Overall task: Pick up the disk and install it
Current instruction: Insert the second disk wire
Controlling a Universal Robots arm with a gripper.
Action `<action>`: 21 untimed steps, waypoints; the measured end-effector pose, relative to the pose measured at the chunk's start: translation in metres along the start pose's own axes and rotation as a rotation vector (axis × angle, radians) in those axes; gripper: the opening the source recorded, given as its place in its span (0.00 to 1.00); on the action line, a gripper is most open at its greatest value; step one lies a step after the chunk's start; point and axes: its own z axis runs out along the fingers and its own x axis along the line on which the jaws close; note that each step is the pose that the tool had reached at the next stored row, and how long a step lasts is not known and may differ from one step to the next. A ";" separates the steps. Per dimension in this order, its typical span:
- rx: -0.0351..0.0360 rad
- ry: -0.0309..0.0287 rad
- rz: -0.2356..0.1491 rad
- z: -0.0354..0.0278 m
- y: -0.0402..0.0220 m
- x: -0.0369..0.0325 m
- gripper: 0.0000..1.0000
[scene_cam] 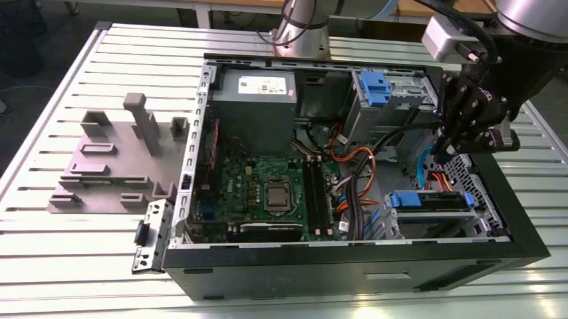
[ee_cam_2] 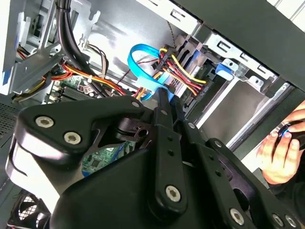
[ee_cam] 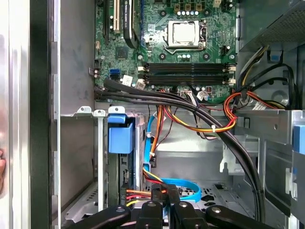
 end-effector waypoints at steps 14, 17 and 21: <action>0.0632 -0.0003 -0.002 0.0063 0.0179 0.0014 0.16; 0.0692 -0.0017 -0.002 0.0075 0.0199 0.0058 0.16; 0.0755 -0.0029 -0.001 0.0095 0.0223 0.0142 0.16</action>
